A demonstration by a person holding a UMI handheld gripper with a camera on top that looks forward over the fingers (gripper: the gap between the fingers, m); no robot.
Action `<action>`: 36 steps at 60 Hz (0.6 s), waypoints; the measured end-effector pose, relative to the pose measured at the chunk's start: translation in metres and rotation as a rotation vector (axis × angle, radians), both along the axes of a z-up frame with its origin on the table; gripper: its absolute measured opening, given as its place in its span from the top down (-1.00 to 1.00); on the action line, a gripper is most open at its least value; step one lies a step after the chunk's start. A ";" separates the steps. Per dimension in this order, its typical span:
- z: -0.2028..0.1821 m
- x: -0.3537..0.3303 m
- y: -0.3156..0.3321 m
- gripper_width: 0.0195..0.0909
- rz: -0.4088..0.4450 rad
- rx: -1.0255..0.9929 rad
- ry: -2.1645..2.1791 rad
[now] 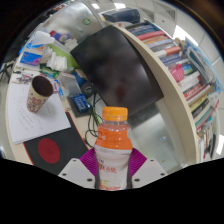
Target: Pour water
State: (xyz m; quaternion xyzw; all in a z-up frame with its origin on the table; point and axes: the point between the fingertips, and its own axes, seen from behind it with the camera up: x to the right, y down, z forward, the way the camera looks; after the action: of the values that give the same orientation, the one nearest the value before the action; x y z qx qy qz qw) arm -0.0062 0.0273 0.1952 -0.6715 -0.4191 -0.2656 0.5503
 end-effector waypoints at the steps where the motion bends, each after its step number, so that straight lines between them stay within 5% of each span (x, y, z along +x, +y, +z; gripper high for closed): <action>1: 0.002 -0.011 0.001 0.53 0.020 0.003 -0.029; 23: -0.002 -0.138 0.019 0.50 0.291 0.073 -0.770; 36: -0.014 -0.163 0.023 0.48 0.341 0.102 -1.036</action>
State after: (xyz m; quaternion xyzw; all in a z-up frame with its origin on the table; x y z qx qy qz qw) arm -0.1695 0.0505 0.1811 -0.3479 -0.7247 -0.4886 0.3392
